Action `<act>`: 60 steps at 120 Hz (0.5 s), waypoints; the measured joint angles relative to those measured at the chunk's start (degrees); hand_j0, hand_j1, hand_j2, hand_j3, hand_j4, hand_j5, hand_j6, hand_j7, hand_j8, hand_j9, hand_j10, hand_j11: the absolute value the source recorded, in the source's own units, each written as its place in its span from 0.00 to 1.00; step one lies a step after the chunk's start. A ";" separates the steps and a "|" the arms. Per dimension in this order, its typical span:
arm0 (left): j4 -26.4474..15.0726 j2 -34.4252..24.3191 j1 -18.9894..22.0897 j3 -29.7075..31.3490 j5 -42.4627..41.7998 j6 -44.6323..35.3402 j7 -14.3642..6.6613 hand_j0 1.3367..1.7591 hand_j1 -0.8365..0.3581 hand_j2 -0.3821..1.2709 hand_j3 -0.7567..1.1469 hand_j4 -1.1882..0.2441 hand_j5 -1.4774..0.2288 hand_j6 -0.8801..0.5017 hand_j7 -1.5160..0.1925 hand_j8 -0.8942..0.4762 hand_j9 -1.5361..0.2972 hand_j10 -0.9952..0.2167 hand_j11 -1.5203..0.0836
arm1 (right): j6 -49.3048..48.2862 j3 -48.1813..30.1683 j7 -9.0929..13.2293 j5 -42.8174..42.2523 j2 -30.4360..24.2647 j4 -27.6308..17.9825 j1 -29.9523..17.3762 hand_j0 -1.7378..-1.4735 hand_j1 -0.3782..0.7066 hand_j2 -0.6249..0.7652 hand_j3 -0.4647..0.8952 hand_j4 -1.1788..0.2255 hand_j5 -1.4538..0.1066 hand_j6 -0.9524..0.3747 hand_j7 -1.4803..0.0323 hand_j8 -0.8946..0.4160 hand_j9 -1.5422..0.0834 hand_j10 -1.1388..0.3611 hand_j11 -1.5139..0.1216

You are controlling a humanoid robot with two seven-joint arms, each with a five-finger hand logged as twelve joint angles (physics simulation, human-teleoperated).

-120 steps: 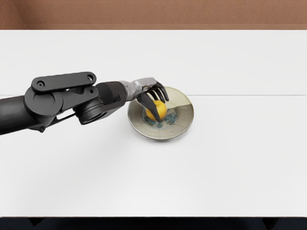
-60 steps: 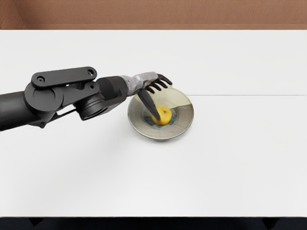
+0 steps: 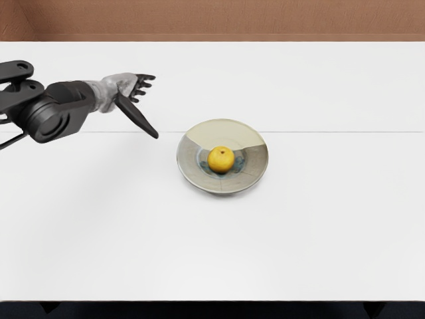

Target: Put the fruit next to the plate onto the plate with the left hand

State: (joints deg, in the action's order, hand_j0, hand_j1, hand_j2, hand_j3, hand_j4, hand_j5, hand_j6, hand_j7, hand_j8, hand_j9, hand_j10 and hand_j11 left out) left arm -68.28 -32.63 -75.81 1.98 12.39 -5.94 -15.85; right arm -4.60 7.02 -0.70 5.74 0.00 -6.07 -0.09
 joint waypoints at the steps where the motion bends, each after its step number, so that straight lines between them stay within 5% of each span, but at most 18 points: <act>1: -0.06 -0.47 0.14 0.00 -0.57 0.15 0.00 0.76 0.97 0.24 0.40 0.81 0.85 0.62 0.87 0.64 0.82 0.80 0.93 | 0.00 0.00 0.00 0.00 0.00 0.00 0.00 0.30 0.03 0.45 0.34 0.84 0.93 0.72 0.98 0.68 0.95 0.76 0.93; 21: -1.46 -9.72 1.90 0.04 -11.28 7.12 -0.25 0.76 0.98 0.23 0.40 0.82 0.86 0.63 0.88 0.65 0.83 0.81 0.94 | -0.01 0.00 0.00 0.00 0.00 0.00 0.00 0.30 0.03 0.45 0.34 0.84 0.93 0.72 0.98 0.68 0.95 0.76 0.93; 60: -3.88 -14.74 2.79 0.05 -14.69 11.37 -0.40 0.76 0.99 0.23 0.40 0.83 0.86 0.64 0.89 0.65 0.84 0.82 0.95 | -0.01 0.01 0.00 0.01 0.00 0.00 0.00 0.30 0.03 0.45 0.34 0.84 0.93 0.72 0.98 0.68 0.95 0.76 0.93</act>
State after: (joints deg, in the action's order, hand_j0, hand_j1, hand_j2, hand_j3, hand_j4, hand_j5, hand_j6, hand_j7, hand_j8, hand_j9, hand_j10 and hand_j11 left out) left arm -72.16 -47.37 -73.02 2.03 -2.30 5.43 -16.25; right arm -4.60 7.03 -0.70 5.75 0.00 -6.06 -0.09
